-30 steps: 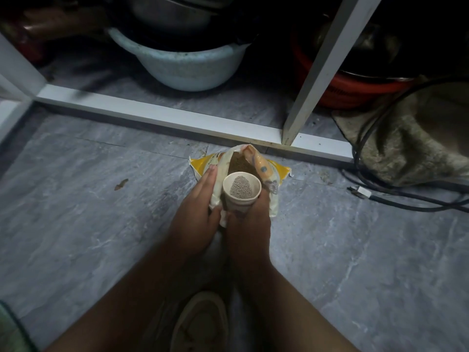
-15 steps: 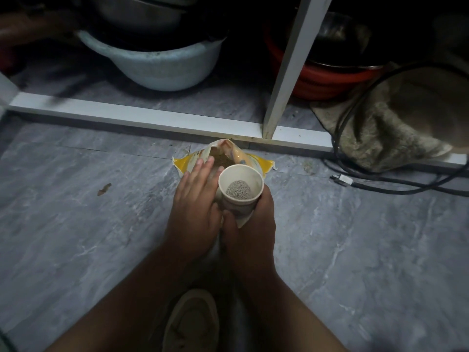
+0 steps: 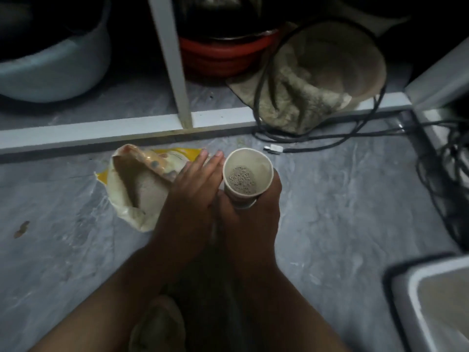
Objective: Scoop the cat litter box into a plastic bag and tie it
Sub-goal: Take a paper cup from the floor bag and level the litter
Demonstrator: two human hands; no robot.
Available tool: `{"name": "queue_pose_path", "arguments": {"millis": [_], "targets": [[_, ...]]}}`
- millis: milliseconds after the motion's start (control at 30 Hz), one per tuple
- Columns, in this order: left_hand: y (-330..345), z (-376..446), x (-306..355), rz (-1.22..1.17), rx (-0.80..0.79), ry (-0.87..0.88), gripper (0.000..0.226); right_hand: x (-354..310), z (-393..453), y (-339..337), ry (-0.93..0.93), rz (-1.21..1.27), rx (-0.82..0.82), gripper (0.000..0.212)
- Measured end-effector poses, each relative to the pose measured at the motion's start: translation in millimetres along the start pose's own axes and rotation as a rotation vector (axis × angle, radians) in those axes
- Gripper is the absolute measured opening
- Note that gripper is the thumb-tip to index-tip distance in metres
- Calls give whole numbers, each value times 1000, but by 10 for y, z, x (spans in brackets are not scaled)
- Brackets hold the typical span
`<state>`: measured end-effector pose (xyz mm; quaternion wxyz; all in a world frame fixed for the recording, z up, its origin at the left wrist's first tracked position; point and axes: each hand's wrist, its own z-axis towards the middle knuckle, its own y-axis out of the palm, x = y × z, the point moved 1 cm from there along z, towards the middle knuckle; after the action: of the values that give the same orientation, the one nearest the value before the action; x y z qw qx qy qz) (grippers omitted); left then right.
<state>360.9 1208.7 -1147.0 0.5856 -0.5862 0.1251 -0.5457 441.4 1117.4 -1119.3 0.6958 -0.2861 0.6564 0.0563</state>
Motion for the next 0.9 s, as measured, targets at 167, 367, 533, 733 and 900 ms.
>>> {"name": "queue_pose_path", "arguments": {"millis": [167, 367, 533, 733, 900], "targets": [[-122, 47, 718, -109, -158, 19, 56, -202, -11, -728, 84, -52, 83, 65], [-364, 13, 1706, -289, -414, 55, 64, -500, -331, -1775, 272, -40, 159, 71], [-559, 29, 2429, -385, -624, 25, 76, -771, -582, -2602, 395, -88, 323, 67], [-571, 192, 3356, -571, -737, -513, 61, -882, -899, -3562, 554, -214, 549, 72], [-435, 223, 4217, -649, -815, -572, 49, -795, -1179, -4374, 647, -221, 680, 76]]}}
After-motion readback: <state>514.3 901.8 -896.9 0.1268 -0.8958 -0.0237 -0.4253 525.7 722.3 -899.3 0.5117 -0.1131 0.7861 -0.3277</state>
